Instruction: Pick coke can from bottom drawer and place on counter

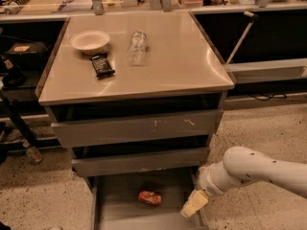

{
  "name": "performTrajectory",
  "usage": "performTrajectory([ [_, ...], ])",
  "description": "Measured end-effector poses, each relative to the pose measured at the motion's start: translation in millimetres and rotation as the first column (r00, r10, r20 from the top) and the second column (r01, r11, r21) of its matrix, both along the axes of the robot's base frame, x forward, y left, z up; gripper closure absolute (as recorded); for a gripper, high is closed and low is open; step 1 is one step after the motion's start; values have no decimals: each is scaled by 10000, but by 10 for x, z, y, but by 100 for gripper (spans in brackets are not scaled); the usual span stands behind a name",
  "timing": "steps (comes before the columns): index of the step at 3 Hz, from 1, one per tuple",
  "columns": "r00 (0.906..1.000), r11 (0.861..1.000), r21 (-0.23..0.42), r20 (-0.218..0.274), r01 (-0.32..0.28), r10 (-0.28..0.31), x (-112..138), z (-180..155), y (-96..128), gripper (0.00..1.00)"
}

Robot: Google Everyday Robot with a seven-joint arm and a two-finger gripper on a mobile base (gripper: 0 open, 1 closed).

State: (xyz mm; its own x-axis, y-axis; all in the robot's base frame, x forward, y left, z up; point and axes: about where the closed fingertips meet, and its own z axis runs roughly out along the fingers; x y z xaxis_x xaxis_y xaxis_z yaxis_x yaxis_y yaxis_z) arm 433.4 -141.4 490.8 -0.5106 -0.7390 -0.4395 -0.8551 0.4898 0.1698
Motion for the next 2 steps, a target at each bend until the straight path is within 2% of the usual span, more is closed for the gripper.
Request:
performTrajectory([
  [1,9999,9992,371,11,157,-157,46,-282,69,0],
  [2,9984,9954,807,195,511,-528,203,-667,160,0],
])
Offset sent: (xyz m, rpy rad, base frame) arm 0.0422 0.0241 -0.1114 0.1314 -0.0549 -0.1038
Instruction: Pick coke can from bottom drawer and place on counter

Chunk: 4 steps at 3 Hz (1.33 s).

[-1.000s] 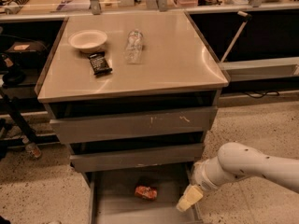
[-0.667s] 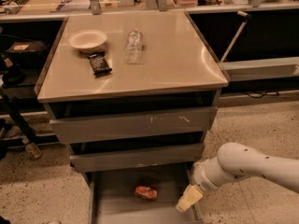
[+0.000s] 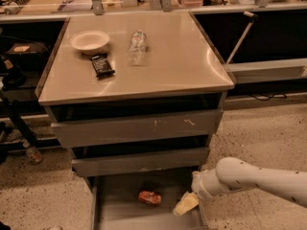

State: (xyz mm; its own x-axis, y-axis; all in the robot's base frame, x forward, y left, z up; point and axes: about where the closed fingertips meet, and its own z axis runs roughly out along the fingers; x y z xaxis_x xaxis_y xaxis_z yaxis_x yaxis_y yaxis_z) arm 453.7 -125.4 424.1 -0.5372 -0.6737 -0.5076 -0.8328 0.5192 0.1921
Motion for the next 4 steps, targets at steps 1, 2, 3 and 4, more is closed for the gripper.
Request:
performTrajectory([
  [1,9997,9989,430,-193,162,-153,76,-397,114,0],
  [2,9997,9989,430,-193,162,-153,76,-397,114,0],
  [3,9999,9978,652,-114,100,-93,106,-609,267,0],
  [4,9997,9938,1102,191,160,-182,355,-1104,571,0],
])
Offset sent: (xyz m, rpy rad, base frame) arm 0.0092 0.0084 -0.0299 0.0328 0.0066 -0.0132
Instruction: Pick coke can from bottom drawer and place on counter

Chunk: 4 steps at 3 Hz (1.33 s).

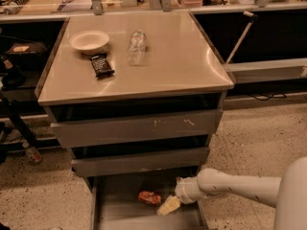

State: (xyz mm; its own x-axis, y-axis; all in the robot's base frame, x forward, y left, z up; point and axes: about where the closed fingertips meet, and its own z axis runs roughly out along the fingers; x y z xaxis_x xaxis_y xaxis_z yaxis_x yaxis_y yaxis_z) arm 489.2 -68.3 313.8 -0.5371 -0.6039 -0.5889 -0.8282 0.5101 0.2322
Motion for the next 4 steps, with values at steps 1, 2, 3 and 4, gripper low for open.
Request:
performTrajectory([
  [1,10000,10000,0,1,0,0,0,-1,0,0],
  [2,9997,10000,-32,237,43,-43,35,-217,51,0],
  [3,9973,9992,-343,714,203,-178,140,-702,85,0],
  [4,9973,9992,-337,708,212,-188,138,-711,88,0],
])
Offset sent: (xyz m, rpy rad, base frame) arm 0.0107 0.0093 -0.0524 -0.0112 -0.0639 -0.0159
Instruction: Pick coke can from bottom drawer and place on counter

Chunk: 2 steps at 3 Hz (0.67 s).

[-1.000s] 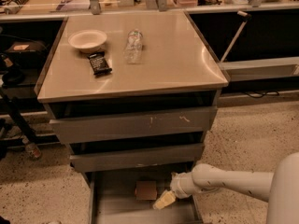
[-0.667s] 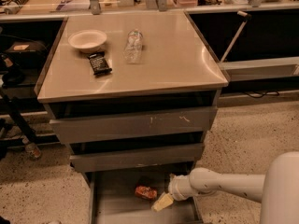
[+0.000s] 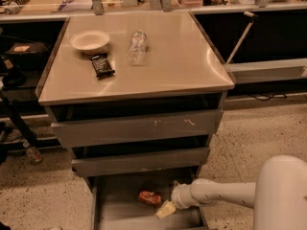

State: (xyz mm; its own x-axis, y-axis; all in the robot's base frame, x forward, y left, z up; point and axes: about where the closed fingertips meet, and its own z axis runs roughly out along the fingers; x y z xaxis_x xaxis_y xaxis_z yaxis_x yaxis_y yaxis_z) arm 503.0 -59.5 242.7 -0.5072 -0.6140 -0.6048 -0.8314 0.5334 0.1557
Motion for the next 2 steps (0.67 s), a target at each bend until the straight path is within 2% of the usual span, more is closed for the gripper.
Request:
performTrajectory([
  [1,10000,9999,148,6,-49,49,-1,-23,43,0],
  [2,9992,9989,339,236,-337,329,103,-128,252,0],
])
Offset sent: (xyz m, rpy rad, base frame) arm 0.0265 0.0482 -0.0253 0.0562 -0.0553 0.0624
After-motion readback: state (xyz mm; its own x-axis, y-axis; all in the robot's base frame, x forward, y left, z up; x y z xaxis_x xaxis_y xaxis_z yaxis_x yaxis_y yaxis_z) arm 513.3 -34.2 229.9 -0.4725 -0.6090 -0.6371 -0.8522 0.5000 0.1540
